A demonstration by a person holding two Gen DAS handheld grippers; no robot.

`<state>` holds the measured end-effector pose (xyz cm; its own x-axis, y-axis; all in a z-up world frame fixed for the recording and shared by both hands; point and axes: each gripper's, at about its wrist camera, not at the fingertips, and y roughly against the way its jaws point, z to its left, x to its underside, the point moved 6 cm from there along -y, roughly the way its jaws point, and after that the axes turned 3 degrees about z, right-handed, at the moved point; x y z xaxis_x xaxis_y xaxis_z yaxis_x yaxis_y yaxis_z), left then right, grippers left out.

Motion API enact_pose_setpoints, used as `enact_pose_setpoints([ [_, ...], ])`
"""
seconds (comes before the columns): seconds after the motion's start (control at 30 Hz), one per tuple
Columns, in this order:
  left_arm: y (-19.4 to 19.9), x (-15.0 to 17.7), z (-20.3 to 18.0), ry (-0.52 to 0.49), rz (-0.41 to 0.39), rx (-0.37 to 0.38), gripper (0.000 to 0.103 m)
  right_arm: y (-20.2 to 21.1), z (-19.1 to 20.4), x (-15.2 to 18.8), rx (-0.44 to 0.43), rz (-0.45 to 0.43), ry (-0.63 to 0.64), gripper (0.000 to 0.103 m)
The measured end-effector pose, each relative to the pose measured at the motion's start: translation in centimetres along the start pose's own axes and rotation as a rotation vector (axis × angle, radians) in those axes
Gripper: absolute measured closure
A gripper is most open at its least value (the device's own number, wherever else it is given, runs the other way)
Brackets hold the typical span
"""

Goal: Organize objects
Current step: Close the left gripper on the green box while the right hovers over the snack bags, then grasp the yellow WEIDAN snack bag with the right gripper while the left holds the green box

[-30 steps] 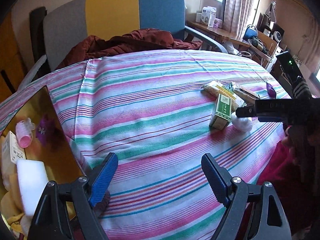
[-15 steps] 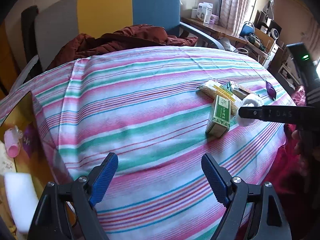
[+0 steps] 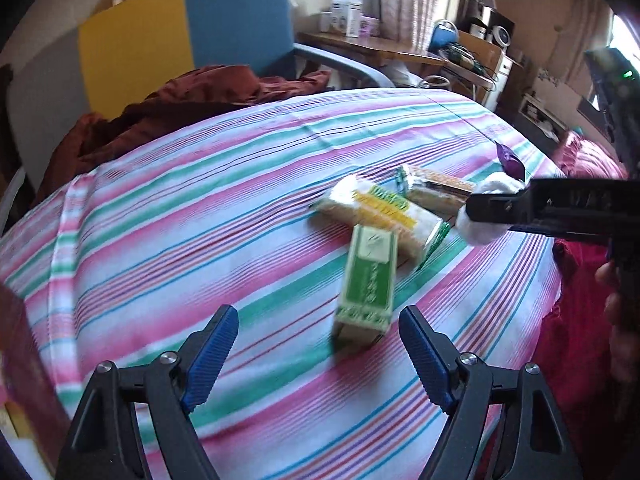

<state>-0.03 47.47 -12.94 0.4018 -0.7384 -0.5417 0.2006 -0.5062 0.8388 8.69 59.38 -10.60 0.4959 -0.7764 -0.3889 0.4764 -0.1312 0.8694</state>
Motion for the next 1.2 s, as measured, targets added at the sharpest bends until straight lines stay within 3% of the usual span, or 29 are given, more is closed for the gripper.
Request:
enact_pose_setpoints([
  [0.1,-1.4,-0.6,-0.6,-0.019,0.013,-0.001,0.021,-0.6,-1.5,-0.1,-0.015,0.035,-0.079,0.060],
  [0.2,-2.5,-1.0,-0.8,-0.027,0.021,0.002,0.027,-1.5,-1.1,0.2,0.016,0.069,-0.053,0.060],
  [0.37,-4.1,-1.0,-0.6,-0.025,0.043,0.004,0.059,-2.6,-1.4,0.3,0.035,0.112,-0.061,0.060],
  [0.4,-4.1,-1.1,-0.4,-0.029,0.031,-0.004,0.070,-2.7,-1.3,0.3,0.039,0.114,-0.054,0.060],
  [0.43,-4.1,-1.1,-0.2,-0.028,0.026,-0.005,0.072,-2.9,-1.2,0.3,0.045,0.117,-0.049,0.060],
  [0.73,-2.6,0.6,1.2,0.033,0.000,-0.008,0.072,-4.4,-0.6,1.0,0.057,0.183,-0.002,0.057],
  [0.87,-1.6,2.1,2.0,0.062,-0.004,-0.016,0.072,-3.8,-0.7,0.5,0.125,0.137,0.010,0.031],
  [0.97,-0.9,3.2,2.2,0.064,-0.007,-0.023,0.072,-2.7,-0.8,0.1,0.193,0.077,0.018,0.027],
  [1.07,-0.2,4.3,2.6,0.074,-0.007,-0.019,0.072,-0.9,1.0,-1.0,0.248,-0.021,0.118,0.024],
  [1.2,0.6,5.3,2.9,0.090,-0.004,-0.011,0.072,-2.7,5.6,-2.7,0.181,0.026,0.330,0.022],
])
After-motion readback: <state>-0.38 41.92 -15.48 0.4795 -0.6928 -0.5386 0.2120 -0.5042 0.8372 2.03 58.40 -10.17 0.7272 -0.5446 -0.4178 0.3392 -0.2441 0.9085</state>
